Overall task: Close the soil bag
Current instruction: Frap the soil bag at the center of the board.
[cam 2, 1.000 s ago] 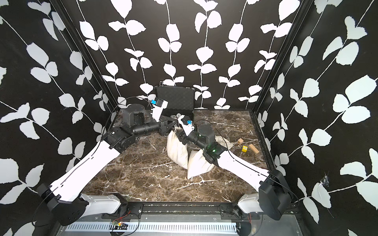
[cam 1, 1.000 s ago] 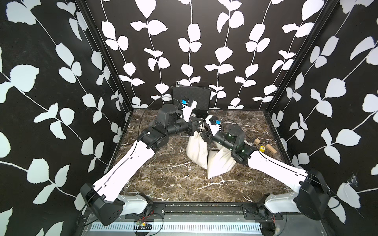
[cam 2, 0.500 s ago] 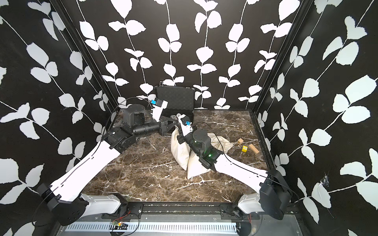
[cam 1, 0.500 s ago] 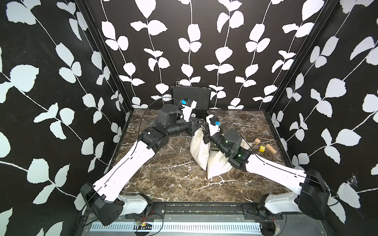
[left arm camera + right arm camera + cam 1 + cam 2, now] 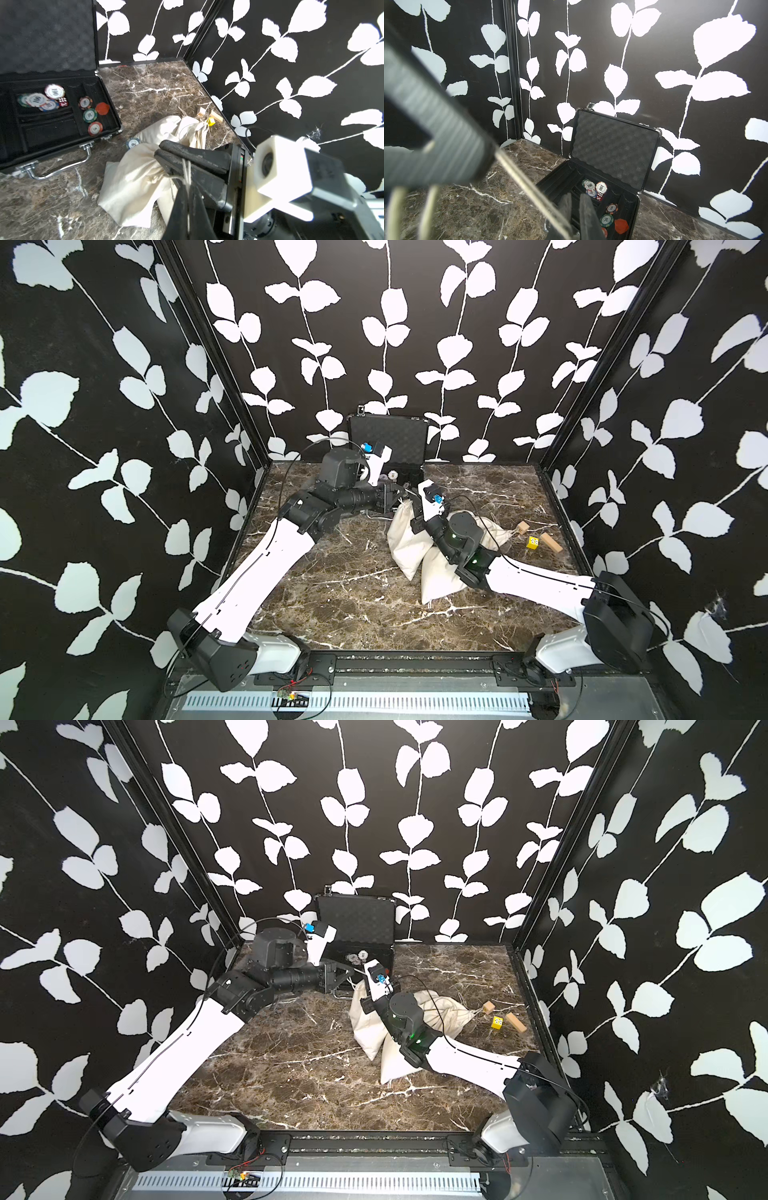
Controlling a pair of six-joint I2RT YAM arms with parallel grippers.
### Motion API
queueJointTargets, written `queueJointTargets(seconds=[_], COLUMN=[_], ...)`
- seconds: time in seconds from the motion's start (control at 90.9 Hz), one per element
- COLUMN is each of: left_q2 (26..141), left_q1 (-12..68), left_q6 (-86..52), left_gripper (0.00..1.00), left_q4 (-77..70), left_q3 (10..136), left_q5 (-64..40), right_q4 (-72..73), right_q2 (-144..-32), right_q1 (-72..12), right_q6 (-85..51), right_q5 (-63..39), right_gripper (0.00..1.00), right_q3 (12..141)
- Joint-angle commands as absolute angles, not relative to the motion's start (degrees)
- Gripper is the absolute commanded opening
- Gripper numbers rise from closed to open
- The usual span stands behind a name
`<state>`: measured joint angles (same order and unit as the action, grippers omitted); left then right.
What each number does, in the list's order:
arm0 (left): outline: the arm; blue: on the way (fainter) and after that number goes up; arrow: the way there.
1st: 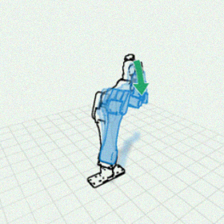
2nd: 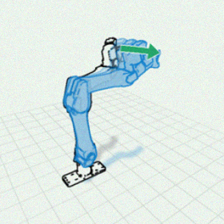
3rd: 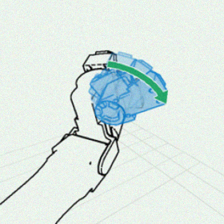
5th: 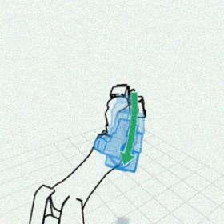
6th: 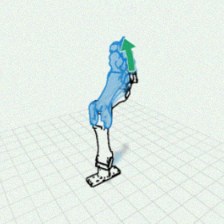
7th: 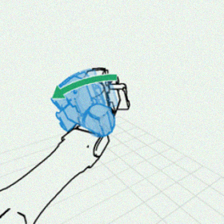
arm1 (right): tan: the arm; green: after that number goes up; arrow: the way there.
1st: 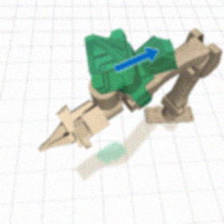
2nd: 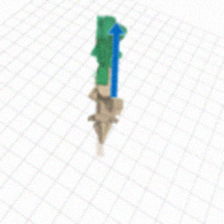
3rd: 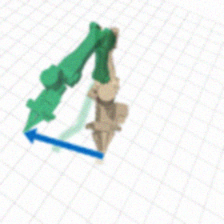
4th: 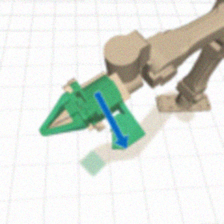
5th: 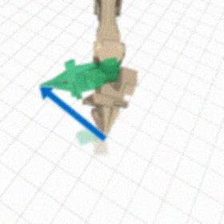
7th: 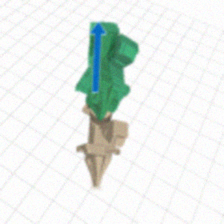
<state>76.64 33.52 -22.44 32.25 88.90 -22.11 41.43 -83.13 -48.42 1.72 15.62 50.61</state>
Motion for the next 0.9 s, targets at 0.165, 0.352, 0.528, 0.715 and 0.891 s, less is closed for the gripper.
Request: queueJointTargets(seconds=[0.165, 0.352, 0.528, 0.715, 0.891], left_q2=[69.2, 67.6, 67.8, 67.1, 66.0], left_q1=[30.9, 30.9, 30.8, 30.8, 30.8], left_q6=[-21.8, -22.6, -22.8, -22.3, -22.5], left_gripper=[0.0, 0.0, 0.0, 0.0, 0.0], left_q4=[22.0, 20.9, 20.7, 20.6, 20.3], left_q3=[99.3, 94.7, 93.9, 93.1, 90.7], left_q5=[-20.1, -19.9, -20.3, -20.1, -19.8], right_q4=[20.4, 22.8, 19.8, 19.9, 21.3], right_q2=[-87.5, -94.3, -90.0, -84.9, -90.4], right_q1=[-42.6, -42.2, -42.3, -42.3, -40.9], right_q6=[3.4, -2.1, 0.4, 3.0, -3.2], right_q5=[21.8, 20.3, 17.1, 15.4, 17.4], right_gripper=[0.17, 0.16, 0.16, 0.19, 0.19], right_q3=[54.6, 51.2, 54.2, 55.9, 51.8])
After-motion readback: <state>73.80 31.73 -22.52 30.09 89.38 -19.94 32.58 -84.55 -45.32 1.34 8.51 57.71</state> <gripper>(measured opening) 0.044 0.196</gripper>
